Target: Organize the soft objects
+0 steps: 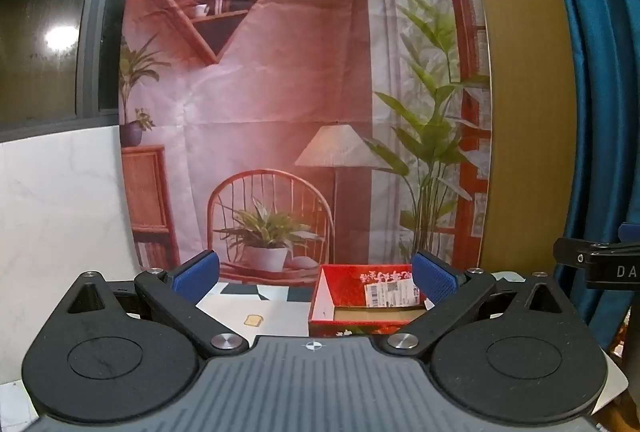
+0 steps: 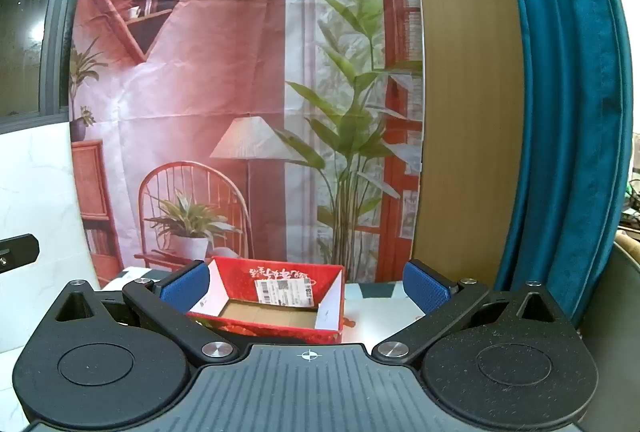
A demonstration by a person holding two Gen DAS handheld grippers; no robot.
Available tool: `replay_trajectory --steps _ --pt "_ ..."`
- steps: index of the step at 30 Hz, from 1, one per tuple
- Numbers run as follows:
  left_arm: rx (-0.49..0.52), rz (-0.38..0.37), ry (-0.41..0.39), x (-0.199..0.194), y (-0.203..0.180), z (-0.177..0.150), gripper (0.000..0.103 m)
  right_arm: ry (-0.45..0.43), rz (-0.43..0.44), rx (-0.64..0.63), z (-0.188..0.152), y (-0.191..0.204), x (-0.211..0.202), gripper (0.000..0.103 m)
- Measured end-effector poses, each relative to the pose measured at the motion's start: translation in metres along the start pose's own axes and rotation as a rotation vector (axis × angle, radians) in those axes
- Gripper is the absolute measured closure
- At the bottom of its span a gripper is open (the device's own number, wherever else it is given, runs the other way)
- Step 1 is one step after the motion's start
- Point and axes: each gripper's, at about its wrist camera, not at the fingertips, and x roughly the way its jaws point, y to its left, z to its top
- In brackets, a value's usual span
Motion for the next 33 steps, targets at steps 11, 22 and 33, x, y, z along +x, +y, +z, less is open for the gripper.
replay_trajectory --steps 11,22,33 --pt "0.034 -0.003 -0.029 -0.0086 -0.0104 -0.0011 0.0 0.003 0.001 0.0 0.0001 -0.0017 -0.0003 0.0" --pt "0.028 0.016 -0.021 -0.0086 -0.0115 0.0003 0.0 0.006 0.003 -0.002 0.0007 -0.002 -0.0013 0.0" --pt "0.029 0.019 -0.02 -0.0077 -0.01 0.0 0.0 0.007 0.004 -0.003 0.0008 -0.0031 -0.0015 0.0"
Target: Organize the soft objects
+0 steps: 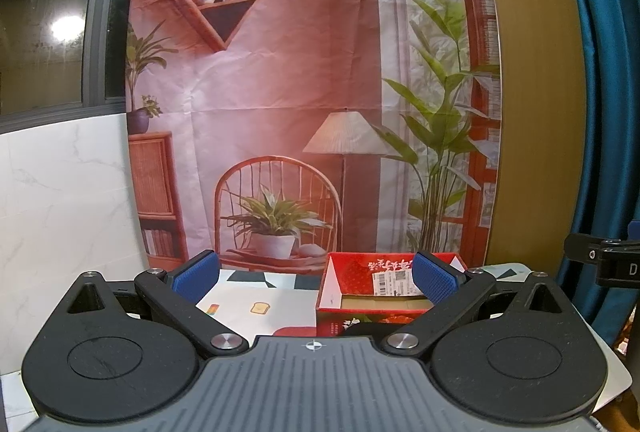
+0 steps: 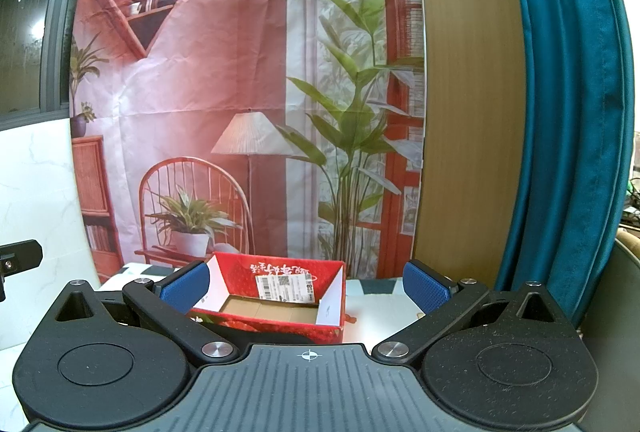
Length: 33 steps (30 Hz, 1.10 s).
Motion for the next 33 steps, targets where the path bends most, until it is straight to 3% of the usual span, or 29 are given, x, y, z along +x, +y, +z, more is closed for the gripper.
replay_trajectory --steps 33 --pt "0.0 -0.001 0.0 0.001 0.0 -0.002 0.0 0.003 0.002 0.0 -0.005 -0.012 -0.004 0.0"
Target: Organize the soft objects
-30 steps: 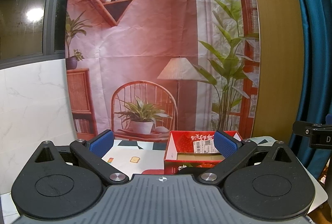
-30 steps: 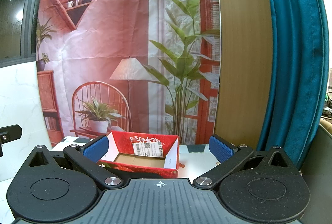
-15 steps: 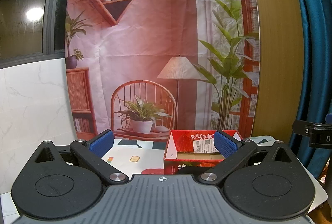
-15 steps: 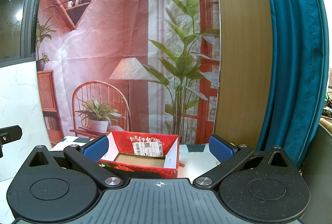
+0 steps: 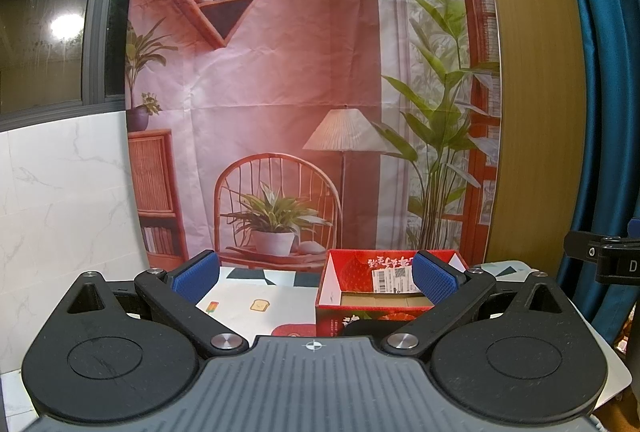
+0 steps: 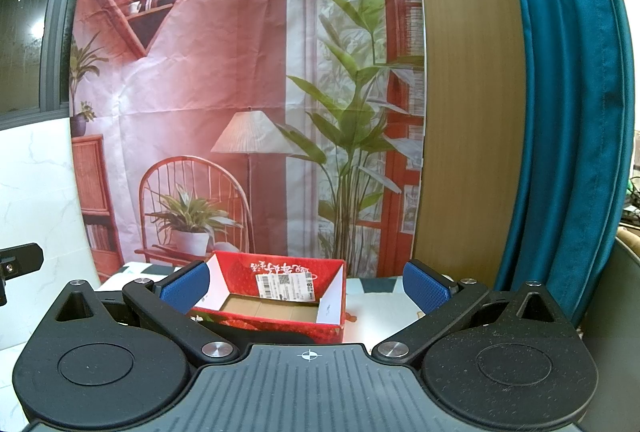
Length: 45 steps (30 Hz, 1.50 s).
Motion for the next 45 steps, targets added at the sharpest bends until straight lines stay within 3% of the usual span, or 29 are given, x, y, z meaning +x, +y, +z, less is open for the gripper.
replay_trajectory --steps 29,32,38,45 --pt "-0.019 -0.003 0.024 0.009 0.002 -0.011 0.0 -0.007 0.02 0.014 0.001 -0.005 0.002 0.0" --pt "-0.043 -0.023 0.048 0.017 0.004 -0.018 0.0 -0.02 0.065 0.025 -0.012 -0.006 0.007 0.0" --pt "-0.045 -0.006 0.103 0.045 0.004 -0.044 0.0 0.037 0.131 0.109 -0.049 -0.015 0.037 0.0" --pt "-0.039 -0.005 0.227 0.087 0.005 -0.079 0.0 -0.002 0.1 0.124 -0.096 -0.018 0.067 0.0"
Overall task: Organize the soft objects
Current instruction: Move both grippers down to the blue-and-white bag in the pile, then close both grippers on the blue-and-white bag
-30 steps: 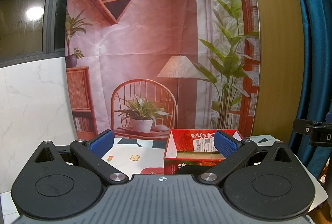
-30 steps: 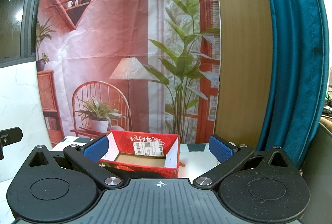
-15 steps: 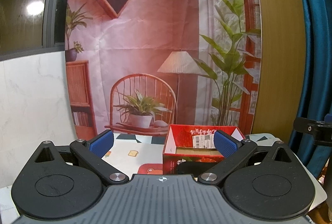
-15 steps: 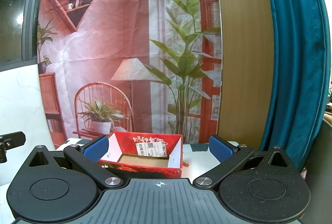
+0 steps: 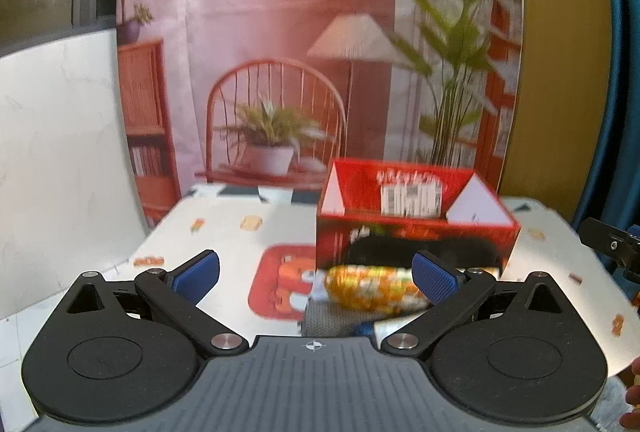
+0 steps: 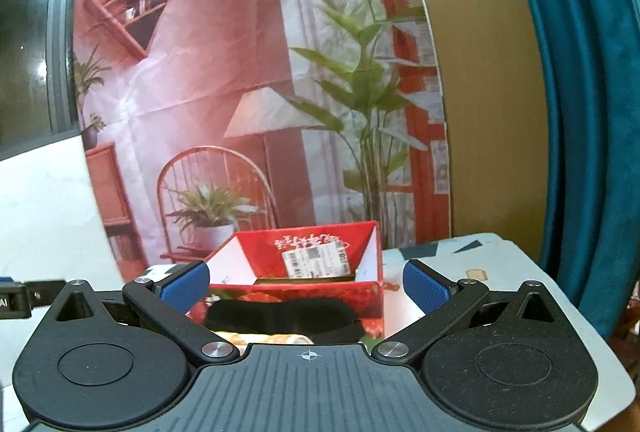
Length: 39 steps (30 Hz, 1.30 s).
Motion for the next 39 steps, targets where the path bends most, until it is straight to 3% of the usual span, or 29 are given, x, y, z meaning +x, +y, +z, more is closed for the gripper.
replay_trajectory --steps 5,11,19,25,28,33,39 --pt "0.015 -0.03 0.064 0.026 0.001 -0.022 0.0 0.084 0.012 0.001 -0.028 -0.008 0.022 0.0" --pt "-0.002 -0.073 0.1 0.053 0.003 -0.044 0.001 0.098 -0.022 -0.139 -0.062 0.004 0.034 0.0" --pt "0.002 -0.119 0.15 0.077 -0.002 -0.067 0.004 0.186 0.008 -0.093 -0.087 0.003 0.066 0.001" --pt "-0.055 -0.246 0.187 0.095 0.0 -0.079 0.019 0.269 0.084 -0.122 -0.11 0.011 0.081 0.02" --pt "-0.072 -0.253 0.208 0.103 -0.002 -0.084 0.024 0.291 0.124 -0.136 -0.114 0.014 0.082 0.032" --pt "-0.065 -0.297 0.244 0.113 -0.009 -0.093 0.039 0.329 0.165 -0.176 -0.123 0.02 0.089 0.041" --pt "-0.075 -0.354 0.311 0.128 -0.013 -0.104 0.044 0.385 0.17 -0.187 -0.136 0.018 0.103 0.052"
